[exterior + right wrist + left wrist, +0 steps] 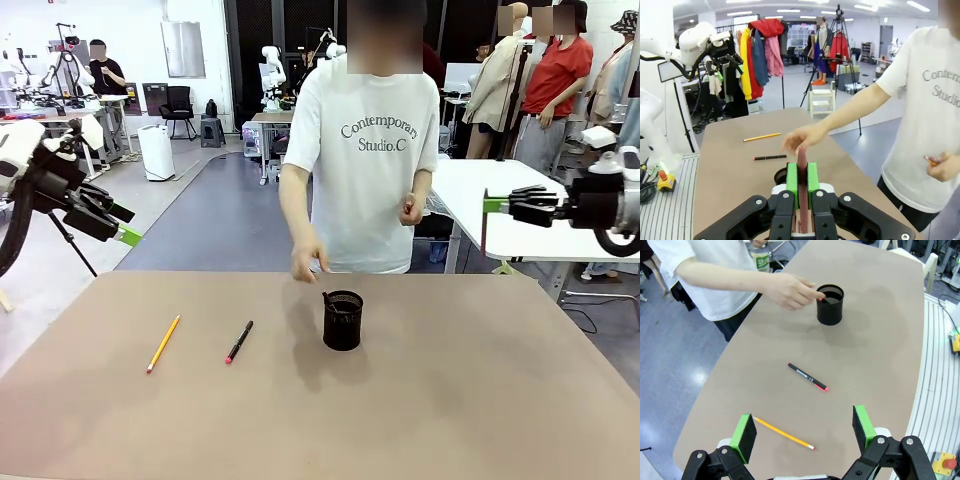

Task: Place the pens into the pen holder.
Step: Pick up a writing instrument from the table and place it into the Pen holder.

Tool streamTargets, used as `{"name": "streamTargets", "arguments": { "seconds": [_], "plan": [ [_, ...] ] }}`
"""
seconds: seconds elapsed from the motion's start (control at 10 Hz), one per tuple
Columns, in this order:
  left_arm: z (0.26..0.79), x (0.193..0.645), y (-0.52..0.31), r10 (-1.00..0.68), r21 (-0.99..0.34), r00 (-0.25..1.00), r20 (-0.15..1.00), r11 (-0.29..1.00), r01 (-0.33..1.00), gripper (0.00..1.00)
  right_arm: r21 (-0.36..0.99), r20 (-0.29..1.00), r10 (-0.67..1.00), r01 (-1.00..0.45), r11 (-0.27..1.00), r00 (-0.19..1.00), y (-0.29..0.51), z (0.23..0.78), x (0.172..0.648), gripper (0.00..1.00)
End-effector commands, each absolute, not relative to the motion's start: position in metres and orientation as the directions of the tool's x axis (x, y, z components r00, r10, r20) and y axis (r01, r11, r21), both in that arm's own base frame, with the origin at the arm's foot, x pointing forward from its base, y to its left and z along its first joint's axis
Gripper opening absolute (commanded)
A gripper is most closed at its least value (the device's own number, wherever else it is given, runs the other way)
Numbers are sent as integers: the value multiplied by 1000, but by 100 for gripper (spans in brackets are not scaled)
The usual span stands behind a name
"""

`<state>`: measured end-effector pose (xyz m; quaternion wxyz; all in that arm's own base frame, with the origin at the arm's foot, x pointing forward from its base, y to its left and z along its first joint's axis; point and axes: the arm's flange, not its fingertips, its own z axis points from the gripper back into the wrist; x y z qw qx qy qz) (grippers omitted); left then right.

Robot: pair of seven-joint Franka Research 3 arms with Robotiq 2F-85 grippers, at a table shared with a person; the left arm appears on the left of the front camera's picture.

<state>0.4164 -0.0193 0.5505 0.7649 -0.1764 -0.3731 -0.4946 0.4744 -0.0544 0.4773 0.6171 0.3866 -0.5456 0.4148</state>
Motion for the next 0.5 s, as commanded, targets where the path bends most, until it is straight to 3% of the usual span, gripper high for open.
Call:
{"name": "streamTargets", "arguments": {
  "seconds": [0.0,0.4],
  "plan": [
    [551,416,-19,-622,98,228,749,445,890,100,-26,998,60,-919,394,-2,-61,478,461,0],
    [551,416,-19,-622,98,228,749,445,890,100,11,997,70,-920,392,41,-68,480,465,0]
  ]
}}
